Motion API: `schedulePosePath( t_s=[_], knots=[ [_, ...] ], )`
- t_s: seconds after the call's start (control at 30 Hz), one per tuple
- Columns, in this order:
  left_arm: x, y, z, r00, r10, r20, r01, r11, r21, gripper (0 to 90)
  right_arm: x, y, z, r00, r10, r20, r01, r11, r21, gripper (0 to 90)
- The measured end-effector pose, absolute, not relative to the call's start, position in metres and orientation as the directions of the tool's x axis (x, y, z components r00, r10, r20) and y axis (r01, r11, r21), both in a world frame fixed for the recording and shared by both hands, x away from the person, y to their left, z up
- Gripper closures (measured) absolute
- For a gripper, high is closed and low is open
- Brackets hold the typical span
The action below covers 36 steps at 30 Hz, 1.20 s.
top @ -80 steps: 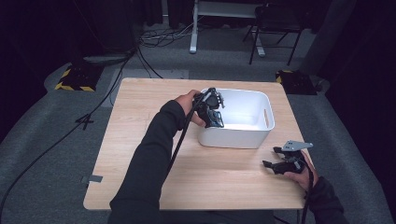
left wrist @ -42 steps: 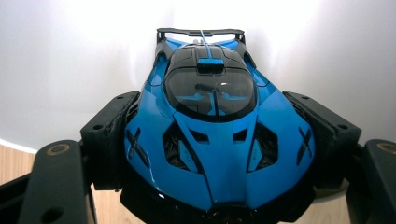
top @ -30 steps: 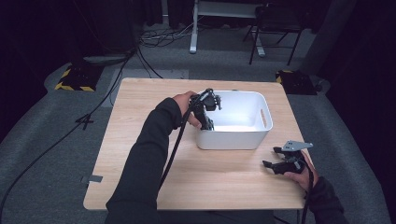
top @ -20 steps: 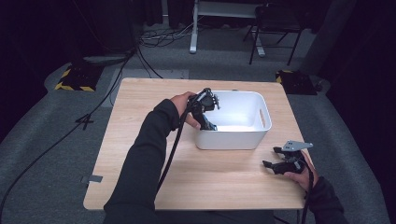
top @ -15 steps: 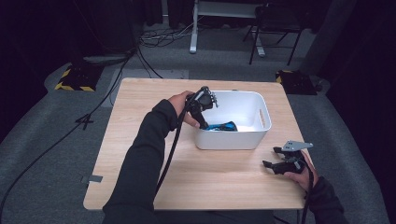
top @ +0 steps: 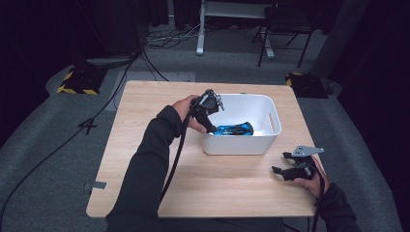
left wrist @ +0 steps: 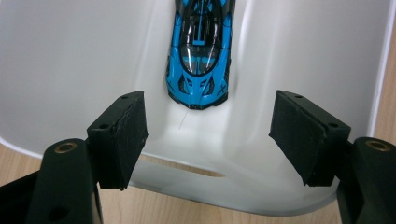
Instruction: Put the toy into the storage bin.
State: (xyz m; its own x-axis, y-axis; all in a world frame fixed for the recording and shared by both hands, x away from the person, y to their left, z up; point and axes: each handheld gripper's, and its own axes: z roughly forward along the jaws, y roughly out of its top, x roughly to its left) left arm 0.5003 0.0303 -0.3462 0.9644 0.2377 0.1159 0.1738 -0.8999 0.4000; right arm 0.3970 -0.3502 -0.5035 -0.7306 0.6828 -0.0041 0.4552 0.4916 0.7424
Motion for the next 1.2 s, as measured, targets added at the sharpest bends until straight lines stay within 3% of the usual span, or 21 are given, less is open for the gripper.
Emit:
schedulePosePath(
  t_s=[0.4, 0.8, 1.2],
  knots=[
    [0.493, 0.032, -0.342, 0.952, 0.256, 0.166, 0.143, -0.856, 0.497, 26.1, 0.397, -0.350, -0.504, -0.731, 0.683, -0.004, 0.455, 0.492, 0.743, 15.6],
    [0.482, 0.039, -0.340, 0.879, 0.398, 0.262, 0.170, -0.775, 0.608, 19.8, 0.397, -0.350, -0.504, -0.731, 0.683, -0.004, 0.455, 0.492, 0.742, 15.6],
    [0.473, 0.052, -0.337, 0.830, 0.489, 0.269, 0.169, -0.679, 0.714, 16.1, 0.397, -0.350, -0.504, -0.731, 0.683, -0.004, 0.455, 0.492, 0.742, 15.6]
  ],
)
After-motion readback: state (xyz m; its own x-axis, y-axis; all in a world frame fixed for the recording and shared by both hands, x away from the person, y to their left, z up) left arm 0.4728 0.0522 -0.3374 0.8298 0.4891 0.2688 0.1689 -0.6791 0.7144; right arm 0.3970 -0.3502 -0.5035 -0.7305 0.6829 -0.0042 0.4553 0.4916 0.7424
